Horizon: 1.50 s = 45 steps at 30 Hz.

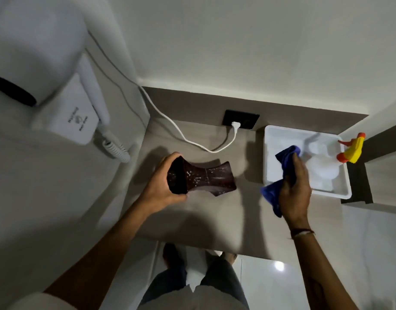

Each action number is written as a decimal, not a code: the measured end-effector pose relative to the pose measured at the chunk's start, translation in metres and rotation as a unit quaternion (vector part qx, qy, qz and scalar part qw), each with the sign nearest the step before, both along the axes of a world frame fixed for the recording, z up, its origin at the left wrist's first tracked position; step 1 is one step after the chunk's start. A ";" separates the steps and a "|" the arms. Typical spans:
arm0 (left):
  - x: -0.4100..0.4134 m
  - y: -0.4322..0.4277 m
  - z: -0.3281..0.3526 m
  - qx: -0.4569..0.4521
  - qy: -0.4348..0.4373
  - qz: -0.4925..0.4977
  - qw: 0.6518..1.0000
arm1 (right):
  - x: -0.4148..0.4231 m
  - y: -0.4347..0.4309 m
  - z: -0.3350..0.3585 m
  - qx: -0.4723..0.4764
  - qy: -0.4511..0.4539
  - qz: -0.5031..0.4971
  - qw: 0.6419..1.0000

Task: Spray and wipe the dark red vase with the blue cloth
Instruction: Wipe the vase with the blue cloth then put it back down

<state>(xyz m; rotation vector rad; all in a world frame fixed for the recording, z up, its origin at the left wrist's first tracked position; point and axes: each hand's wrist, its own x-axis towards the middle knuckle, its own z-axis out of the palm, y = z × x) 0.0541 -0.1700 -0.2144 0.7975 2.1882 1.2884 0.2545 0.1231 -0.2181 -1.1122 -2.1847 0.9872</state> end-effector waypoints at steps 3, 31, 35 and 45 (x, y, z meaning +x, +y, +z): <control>-0.008 -0.014 -0.008 -0.008 0.007 -0.002 1.000 | -0.005 -0.066 0.006 0.011 0.001 0.098 0.995; -0.004 -0.024 -0.029 -0.017 0.070 0.006 0.997 | -0.056 -0.105 -0.028 0.066 -0.216 0.304 0.925; -0.004 -0.020 -0.027 -0.023 0.061 0.013 0.998 | -0.064 -0.170 -0.021 0.045 -0.085 0.403 0.910; -0.001 -0.004 -0.031 0.032 -0.110 0.151 0.982 | -0.013 -0.058 -0.036 -0.183 -0.083 0.118 0.972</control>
